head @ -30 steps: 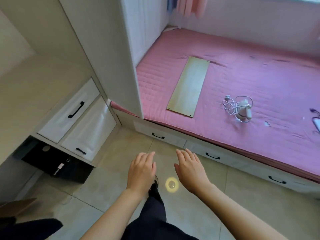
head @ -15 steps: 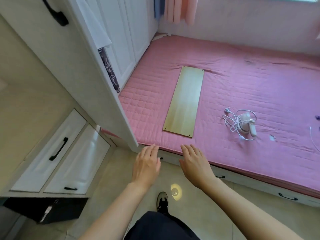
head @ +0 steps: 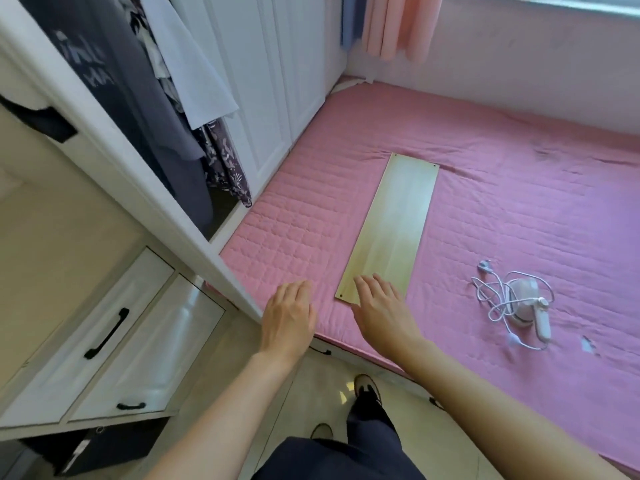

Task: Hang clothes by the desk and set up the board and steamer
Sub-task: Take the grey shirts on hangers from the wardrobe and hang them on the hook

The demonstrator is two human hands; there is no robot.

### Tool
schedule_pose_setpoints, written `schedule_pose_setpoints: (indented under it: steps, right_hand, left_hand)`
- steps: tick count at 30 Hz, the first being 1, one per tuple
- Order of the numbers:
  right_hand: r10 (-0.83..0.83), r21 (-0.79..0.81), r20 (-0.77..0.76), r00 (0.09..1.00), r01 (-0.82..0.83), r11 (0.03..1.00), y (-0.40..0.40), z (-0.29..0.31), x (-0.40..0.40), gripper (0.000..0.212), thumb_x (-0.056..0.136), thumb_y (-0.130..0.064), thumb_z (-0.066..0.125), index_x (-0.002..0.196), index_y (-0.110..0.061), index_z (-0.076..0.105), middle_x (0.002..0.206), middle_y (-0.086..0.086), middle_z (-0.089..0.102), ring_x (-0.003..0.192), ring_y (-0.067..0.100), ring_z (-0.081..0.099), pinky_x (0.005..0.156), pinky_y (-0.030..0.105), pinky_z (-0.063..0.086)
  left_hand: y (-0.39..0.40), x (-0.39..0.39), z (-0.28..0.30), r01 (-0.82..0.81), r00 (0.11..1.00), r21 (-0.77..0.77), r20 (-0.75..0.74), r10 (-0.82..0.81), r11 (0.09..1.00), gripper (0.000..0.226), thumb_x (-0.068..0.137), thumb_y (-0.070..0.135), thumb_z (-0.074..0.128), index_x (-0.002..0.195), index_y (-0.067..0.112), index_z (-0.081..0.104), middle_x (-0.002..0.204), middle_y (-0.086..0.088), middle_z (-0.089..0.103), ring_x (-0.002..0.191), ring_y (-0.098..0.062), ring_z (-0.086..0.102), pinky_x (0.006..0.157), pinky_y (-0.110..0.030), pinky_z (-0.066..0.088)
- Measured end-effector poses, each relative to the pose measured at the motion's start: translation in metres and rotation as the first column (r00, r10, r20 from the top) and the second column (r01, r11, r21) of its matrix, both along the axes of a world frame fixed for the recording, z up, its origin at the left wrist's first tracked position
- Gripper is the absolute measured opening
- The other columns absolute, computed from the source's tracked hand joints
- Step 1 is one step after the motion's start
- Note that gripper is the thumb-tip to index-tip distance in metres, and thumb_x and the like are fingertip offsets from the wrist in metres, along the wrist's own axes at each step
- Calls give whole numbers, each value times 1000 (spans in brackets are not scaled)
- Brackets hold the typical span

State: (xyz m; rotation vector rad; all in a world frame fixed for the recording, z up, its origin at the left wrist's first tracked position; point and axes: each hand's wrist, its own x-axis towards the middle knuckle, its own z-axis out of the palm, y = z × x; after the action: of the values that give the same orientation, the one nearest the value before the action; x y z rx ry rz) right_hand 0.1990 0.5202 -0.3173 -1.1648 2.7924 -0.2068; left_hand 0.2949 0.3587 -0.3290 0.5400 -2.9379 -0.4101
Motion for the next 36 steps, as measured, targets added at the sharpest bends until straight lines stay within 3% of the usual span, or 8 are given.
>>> schedule_pose_setpoints:
  steps: [4, 14, 19, 26, 31, 36]
  right_hand:
    - [123, -4, 12, 992, -123, 992, -17, 5, -49, 53, 99, -30, 41, 144, -3, 32, 144, 15, 42, 137, 35, 33, 113, 47, 29]
    - [401, -18, -31, 916, -401, 916, -70, 37, -152, 51, 97, -30, 47, 140, -2, 38, 139, 16, 48, 133, 36, 38, 109, 47, 34]
    - [468, -68, -65, 881, -472, 879, -112, 57, -189, 48, 94, -26, 52, 134, -1, 44, 131, 17, 53, 129, 38, 43, 106, 49, 38]
    - [548, -103, -166, 820, -567, 817, -179, 94, -225, 47, 95, -24, 49, 135, -1, 43, 131, 16, 54, 128, 35, 44, 107, 47, 37]
    - [592, -148, -217, 776, -626, 766, -232, 130, -241, 44, 98, -26, 43, 135, -3, 42, 129, 13, 54, 124, 33, 45, 105, 43, 38]
    - [620, -195, -254, 742, -667, 719, -285, 167, -254, 46, 99, -27, 43, 138, -2, 39, 134, 13, 51, 128, 31, 43, 107, 41, 37]
  left_hand:
    - [-9, -31, 7, -123, 992, -2, -9, 123, 992, 40, 91, 20, 56, 129, 11, 54, 123, -3, 61, 112, -19, 53, 94, -32, 47]
    - [-27, -97, 34, -475, 878, 43, -47, 477, 879, 40, 95, 26, 51, 133, 13, 50, 132, -4, 56, 118, -19, 49, 95, -30, 45]
    - [-55, -124, 56, -599, 787, 95, -111, 606, 795, 39, 93, 19, 50, 131, 10, 51, 130, -7, 56, 121, -22, 45, 95, -32, 44]
    - [-120, -157, 94, -728, 655, 78, -211, 725, 681, 38, 94, 20, 51, 131, 12, 53, 129, -6, 58, 124, -22, 45, 93, -35, 47]
    - [-170, -182, 136, -764, 593, 67, -320, 739, 642, 36, 95, 22, 51, 130, 12, 53, 130, -6, 58, 123, -20, 47, 90, -29, 47]
    - [-216, -199, 170, -789, 563, 22, -373, 737, 614, 37, 97, 24, 50, 132, 14, 52, 133, -5, 56, 125, -21, 46, 94, -32, 47]
